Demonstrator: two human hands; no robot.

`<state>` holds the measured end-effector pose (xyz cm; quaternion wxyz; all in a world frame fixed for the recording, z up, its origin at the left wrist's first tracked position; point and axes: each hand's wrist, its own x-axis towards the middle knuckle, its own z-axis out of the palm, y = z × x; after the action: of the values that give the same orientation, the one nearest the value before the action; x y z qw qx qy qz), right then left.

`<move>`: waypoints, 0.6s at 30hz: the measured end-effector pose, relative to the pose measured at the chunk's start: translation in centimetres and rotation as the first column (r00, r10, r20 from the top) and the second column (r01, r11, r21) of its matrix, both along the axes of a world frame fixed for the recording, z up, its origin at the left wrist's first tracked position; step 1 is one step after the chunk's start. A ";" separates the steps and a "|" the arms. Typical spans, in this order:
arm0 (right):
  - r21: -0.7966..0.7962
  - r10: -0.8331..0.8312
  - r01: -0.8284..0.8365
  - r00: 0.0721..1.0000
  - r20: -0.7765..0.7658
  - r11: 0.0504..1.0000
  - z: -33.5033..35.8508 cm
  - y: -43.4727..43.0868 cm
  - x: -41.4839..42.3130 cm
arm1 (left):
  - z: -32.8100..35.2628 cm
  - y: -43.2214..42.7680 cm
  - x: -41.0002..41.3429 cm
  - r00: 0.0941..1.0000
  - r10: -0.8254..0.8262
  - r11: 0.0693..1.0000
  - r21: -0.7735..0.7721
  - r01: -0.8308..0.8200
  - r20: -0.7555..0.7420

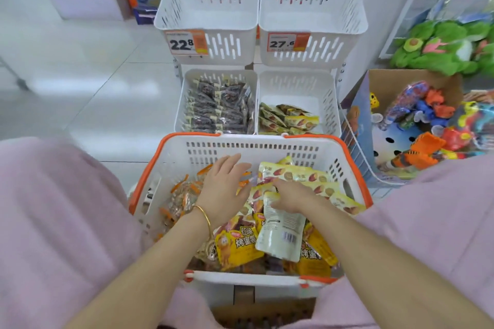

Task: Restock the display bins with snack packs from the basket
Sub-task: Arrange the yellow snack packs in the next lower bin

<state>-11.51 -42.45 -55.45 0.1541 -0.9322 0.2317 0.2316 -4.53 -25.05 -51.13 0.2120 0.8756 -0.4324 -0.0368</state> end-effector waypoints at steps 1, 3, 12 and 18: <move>-0.006 -0.004 0.004 1.000 -0.005 1.000 0.2 0.1 0.1 | -0.3 0.0 0.4 1.000 0.008 0.999 0.039 -0.007 -0.020; 0.024 -0.011 0.011 1.000 -0.007 1.000 0.3 -0.1 0.5 | -1.0 0.1 1.3 0.998 0.022 0.994 0.105 -0.015 -0.060; 0.329 -0.421 0.294 0.793 0.441 0.897 6.4 -2.9 3.0 | -1.6 -1.5 3.2 0.956 -0.002 0.996 -0.090 -0.026 -0.294; 0.914 -0.838 0.340 0.545 0.000 0.221 7.1 -2.2 3.1 | -2.0 -2.8 3.3 0.994 -0.100 0.995 0.008 0.100 -0.052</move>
<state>-8.43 -44.61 -48.39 0.7131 -0.5805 0.3923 -0.0223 -1.20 -27.84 -53.14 0.2164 0.8527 -0.4699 -0.0722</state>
